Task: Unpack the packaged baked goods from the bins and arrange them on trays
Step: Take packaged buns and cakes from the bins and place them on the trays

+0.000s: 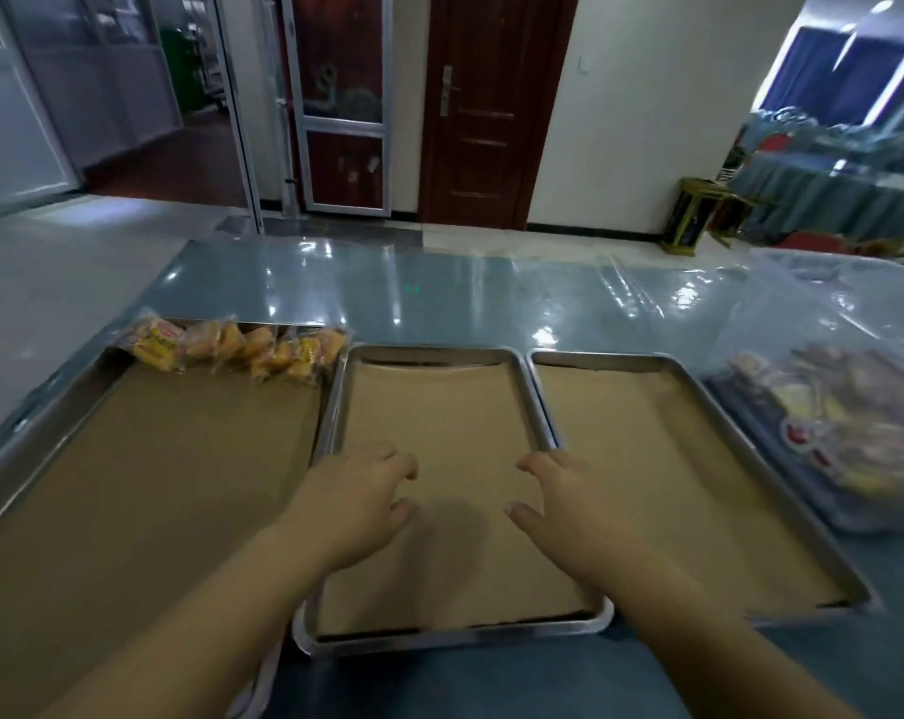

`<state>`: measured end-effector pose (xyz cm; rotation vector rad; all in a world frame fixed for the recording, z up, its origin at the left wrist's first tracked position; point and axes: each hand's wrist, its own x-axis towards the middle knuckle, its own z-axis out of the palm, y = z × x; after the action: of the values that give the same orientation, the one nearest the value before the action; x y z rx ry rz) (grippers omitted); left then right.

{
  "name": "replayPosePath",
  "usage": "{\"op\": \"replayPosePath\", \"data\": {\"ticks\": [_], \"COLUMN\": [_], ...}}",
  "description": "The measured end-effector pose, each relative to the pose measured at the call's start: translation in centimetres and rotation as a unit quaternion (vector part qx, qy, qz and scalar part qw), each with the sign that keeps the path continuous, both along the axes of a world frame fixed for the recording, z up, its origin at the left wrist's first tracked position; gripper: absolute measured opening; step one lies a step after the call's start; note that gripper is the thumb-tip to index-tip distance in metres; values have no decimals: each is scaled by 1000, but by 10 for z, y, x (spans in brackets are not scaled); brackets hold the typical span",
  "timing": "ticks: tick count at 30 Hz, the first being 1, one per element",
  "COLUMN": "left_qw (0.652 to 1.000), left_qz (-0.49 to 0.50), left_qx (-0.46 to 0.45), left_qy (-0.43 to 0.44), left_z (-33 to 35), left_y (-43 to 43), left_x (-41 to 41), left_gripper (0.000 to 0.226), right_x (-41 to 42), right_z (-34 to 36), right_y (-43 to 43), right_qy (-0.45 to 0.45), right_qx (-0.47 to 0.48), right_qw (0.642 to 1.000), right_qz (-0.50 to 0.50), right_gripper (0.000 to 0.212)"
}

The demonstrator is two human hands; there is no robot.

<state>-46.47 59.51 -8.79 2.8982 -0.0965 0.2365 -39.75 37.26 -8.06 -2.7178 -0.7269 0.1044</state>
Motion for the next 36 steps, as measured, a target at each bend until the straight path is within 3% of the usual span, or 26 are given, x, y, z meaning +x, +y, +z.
{"op": "replayPosePath", "data": {"ticks": [12,19,24,36], "left_qw": [997,996,997,987], "left_qz": [-40,-51,-72,-139], "left_qx": [-56,-62,-18,-5], "left_qy": [39,31,13,-85], "left_z": [-2,2,23,109], "left_y": [-139,-220,-280,-401], "left_x": [45,122,187,286], "left_gripper": [33,35,35,32], "right_x": [40,111,164,264], "right_z": [29,62,92,137], "right_y": [-176,-256,-308,-445], "right_qy": [-30,-42,-65,-128], "right_qx": [-63,-137,-180,-73], "right_qw": [995,990,981,989], "right_qz": [-74,-13,28,10], "right_gripper": [51,52,48,39]}}
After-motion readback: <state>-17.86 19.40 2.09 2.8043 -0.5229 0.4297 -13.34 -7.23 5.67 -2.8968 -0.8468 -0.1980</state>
